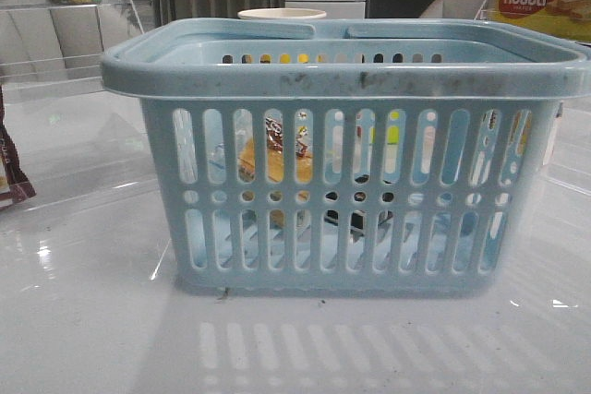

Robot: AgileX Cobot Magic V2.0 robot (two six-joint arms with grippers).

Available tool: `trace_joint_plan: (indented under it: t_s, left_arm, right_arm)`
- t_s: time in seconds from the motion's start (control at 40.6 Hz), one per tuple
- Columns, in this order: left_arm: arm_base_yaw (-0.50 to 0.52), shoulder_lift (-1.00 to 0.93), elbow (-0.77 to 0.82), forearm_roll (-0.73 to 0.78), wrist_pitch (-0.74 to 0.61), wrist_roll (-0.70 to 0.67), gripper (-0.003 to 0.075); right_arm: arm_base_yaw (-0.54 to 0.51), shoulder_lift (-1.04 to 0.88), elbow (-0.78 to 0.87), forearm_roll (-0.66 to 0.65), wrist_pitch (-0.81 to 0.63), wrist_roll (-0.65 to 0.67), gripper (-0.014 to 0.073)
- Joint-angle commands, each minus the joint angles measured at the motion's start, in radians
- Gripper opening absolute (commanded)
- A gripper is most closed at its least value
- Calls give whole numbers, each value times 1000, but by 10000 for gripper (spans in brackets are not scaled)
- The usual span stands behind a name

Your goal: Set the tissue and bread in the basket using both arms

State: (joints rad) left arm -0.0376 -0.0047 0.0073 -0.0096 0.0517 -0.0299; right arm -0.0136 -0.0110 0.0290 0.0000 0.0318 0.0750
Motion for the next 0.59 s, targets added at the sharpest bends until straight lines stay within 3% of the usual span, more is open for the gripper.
trace_joint_plan:
  t_s: [0.0,0.566]
  left_arm:
    - [-1,-17,6,-8,-87,-2,92]
    - [-1,-17,6,-8,-87,-2,92]
  right_arm:
    - [-5,-19,-6,0,-80,1,55]
    - [36,-19,-6,0,-76,1,55]
